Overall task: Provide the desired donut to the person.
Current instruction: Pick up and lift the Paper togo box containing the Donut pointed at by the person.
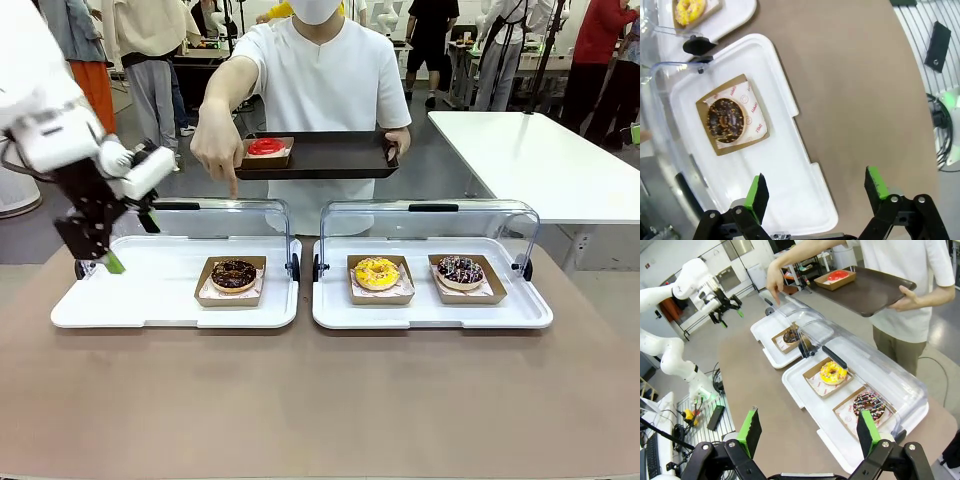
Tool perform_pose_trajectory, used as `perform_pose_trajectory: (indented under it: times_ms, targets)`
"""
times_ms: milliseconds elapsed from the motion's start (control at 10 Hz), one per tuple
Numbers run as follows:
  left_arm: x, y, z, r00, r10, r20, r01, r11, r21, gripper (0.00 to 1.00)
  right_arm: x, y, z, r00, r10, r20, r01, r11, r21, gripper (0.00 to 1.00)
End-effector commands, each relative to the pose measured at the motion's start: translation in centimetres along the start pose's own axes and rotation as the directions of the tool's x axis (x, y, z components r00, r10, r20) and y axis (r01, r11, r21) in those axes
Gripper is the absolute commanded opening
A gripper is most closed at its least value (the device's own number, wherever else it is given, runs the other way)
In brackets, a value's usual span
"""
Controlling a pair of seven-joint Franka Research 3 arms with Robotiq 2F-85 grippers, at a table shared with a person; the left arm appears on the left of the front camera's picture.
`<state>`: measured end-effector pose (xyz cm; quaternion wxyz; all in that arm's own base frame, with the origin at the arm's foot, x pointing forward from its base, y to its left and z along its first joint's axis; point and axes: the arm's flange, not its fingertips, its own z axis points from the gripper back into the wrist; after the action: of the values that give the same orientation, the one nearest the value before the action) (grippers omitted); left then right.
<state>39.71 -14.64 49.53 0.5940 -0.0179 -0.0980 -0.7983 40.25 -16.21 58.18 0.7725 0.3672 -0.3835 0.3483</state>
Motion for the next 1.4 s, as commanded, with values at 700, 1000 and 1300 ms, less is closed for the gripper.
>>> perform_pose_trajectory:
  times_ms: [700, 1000, 1300]
  targets:
    - [-0.5, 5.6, -8.8, 0.997, 0.075, -0.033, -0.077, 0.995, -0.061, 1.0, -0.1, 0.1, -0.1, 1.0, -0.001, -0.001, 0.001, 1.0, 0.002, 1.0]
    - [-0.2, 5.9, -9.7, 0.992, 0.082, -0.092, -0.086, 0.995, -0.045, 1.0, -0.1, 0.1, -0.1, 1.0, -0.001, -0.001, 0.001, 1.0, 0.002, 1.0]
    - [-0.2, 5.9, -9.7, 0.992, 0.082, -0.092, -0.086, 0.995, -0.045, 1.0, -0.1, 0.1, -0.1, 1.0, -0.001, -0.001, 0.001, 1.0, 0.002, 1.0]
